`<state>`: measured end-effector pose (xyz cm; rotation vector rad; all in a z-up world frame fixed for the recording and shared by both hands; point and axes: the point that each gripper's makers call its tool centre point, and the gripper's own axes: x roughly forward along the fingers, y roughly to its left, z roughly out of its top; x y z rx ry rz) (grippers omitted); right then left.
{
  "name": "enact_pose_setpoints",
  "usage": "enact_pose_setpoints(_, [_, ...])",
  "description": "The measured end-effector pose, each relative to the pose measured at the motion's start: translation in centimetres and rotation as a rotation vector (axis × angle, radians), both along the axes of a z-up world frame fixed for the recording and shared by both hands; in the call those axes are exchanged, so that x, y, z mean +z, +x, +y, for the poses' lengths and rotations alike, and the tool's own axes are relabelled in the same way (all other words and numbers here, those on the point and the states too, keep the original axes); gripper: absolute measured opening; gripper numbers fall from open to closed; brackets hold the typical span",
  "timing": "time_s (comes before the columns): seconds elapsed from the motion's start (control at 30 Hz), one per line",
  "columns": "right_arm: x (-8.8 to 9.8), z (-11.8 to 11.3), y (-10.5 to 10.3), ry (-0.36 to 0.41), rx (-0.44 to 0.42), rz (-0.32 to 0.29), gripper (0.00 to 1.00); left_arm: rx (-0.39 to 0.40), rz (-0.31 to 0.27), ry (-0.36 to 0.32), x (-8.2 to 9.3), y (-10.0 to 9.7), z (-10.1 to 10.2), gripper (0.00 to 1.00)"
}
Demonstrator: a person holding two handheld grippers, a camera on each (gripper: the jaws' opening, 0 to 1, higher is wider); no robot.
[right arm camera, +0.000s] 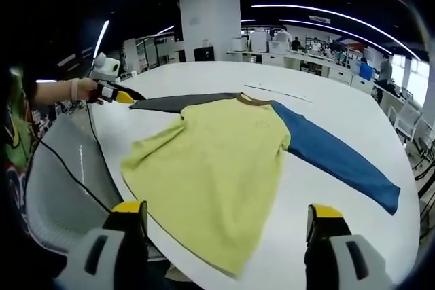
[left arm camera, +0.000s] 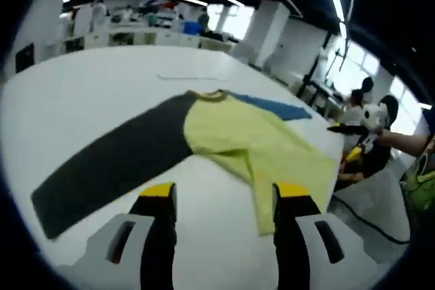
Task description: Fold the garment on the visible template until the final outline fits inside the template.
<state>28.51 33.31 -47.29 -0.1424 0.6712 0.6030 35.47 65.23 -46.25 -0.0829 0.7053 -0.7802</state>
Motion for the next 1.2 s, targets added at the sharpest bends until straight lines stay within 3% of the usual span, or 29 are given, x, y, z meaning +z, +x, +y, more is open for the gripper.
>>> enact_pose_setpoints(0.23, [-0.2,-1.1,-0.8,-0.006,-0.035,0.0,0.98,-0.17,0.082,0.058,-3.1,-3.6,-3.6,0.37])
enact_pose_setpoints(0.33, [-0.1,-1.4,-1.1,-0.004,-0.048,0.0,0.98,-0.187,0.102,0.068,-4.0,-4.2,-4.3,0.29])
enact_pose_setpoints(0.47, [-0.3,-1.9,-1.7,-0.009,-0.064,0.006,0.98,-0.174,0.146,0.077,-5.2,-4.7,-4.8,0.22])
enact_pose_setpoints(0.63, [-0.3,-2.2,-1.8,-0.011,-0.075,0.007,0.97,-0.159,0.123,0.089,-5.7,-4.4,-4.5,0.2])
enact_pose_setpoints(0.83, [-0.1,-2.4,-1.6,-0.014,-0.077,0.003,0.97,-0.148,0.133,0.148,-6.7,-4.2,-3.9,0.13])
enact_pose_setpoints(0.97, [0.0,-2.3,-1.5,-0.015,-0.076,0.004,0.97,-0.17,0.111,0.232,-7.5,-4.4,-3.5,0.13])
enact_pose_setpoints(1.03, [0.0,-2.2,-1.4,-0.016,-0.071,0.005,0.97,-0.167,0.124,0.228,-7.6,-4.6,-3.7,0.01])
enact_pose_setpoints(1.2, [0.0,-1.9,-1.2,-0.012,-0.065,-0.001,0.97,-0.116,0.147,0.204,-7.1,-5.0,-3.2,0.0])
